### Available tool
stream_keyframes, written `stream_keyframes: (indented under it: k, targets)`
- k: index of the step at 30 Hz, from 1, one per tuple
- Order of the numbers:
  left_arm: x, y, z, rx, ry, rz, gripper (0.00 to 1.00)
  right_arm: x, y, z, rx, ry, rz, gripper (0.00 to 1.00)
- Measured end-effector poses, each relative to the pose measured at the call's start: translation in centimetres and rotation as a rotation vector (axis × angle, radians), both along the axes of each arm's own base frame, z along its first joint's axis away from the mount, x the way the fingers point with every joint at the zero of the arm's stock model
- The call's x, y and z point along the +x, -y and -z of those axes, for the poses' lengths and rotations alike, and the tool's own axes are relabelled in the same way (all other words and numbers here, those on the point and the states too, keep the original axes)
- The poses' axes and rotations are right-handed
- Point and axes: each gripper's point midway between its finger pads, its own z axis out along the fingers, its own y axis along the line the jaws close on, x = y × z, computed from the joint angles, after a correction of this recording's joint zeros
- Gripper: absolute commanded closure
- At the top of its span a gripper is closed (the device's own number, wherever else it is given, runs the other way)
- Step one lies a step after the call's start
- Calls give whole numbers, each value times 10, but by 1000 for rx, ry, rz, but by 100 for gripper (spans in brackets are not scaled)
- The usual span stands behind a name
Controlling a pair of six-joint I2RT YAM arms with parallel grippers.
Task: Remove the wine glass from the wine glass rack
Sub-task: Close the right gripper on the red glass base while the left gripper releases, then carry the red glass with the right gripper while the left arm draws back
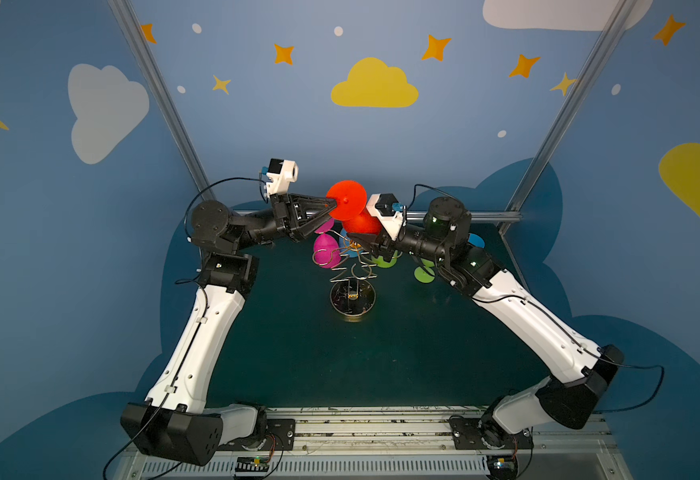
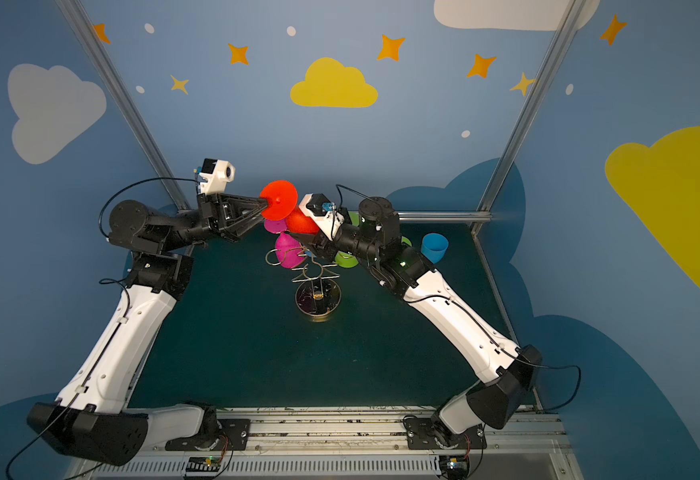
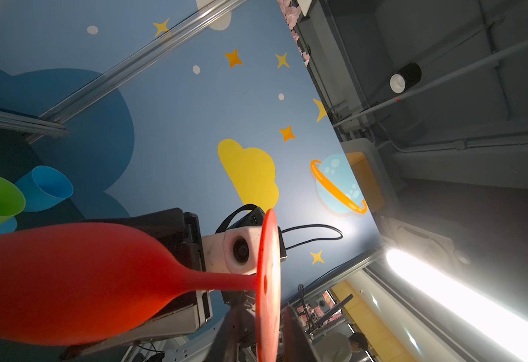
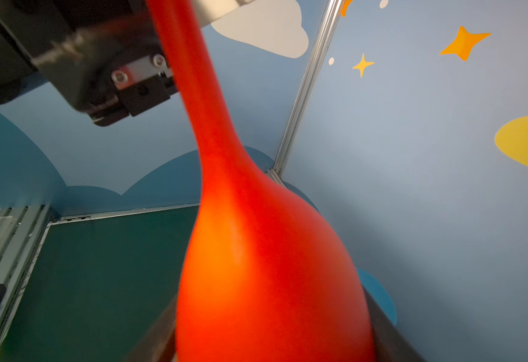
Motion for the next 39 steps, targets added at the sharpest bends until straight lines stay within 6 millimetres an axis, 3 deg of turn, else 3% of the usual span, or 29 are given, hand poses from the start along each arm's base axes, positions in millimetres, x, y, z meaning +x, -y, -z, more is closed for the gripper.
stream_keyframes:
  k: [2,5,12,19,27,31,39]
  targets:
    - [3,0,4,22,33,-17,38,-1,8,2,-1,-35,30,55]
    - [12,-3,12,65,89,-76,31,-4,23,1,-4,-83,89,61]
    - [31,-13,24,217,399,-289,34,-16,66,2,-40,-213,231,65]
    - [13,-4,40,429,1015,-439,40,-28,90,4,-95,-359,303,69]
    - [20,12,39,517,1379,-496,42,-28,86,27,-165,-489,313,72]
    - [29,26,51,537,1445,-468,43,-29,81,40,-198,-539,302,74]
    - [40,43,65,554,1502,-434,46,-37,64,43,-218,-572,242,77]
